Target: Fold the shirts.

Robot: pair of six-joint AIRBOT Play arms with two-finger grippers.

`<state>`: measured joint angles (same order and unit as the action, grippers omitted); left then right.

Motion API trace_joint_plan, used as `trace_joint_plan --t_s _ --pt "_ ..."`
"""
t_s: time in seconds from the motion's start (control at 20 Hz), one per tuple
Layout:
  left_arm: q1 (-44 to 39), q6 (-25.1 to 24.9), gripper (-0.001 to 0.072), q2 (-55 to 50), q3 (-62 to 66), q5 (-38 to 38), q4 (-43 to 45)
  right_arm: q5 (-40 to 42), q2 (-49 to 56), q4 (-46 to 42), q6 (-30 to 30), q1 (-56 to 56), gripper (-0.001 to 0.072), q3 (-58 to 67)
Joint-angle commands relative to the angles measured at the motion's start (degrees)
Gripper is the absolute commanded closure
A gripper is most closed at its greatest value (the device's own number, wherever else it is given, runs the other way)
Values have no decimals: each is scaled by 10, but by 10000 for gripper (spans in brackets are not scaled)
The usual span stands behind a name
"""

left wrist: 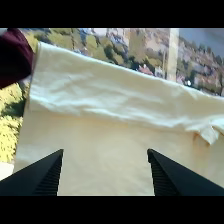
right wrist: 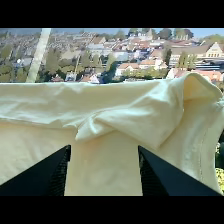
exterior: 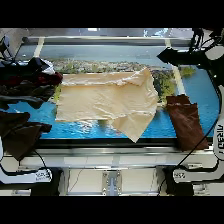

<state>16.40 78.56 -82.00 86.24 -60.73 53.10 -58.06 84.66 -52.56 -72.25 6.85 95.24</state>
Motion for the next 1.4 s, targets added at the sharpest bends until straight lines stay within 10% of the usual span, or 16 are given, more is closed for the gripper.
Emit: trace_joint_plan --t_s 0.0,1.35 --pt "5 1 94 30 0 -132 -43 -69 -38 -8 -2 2 238 4" --pt "4 7 97 15 0 -107 -114 -175 -43 -41 -7 2 239 5"
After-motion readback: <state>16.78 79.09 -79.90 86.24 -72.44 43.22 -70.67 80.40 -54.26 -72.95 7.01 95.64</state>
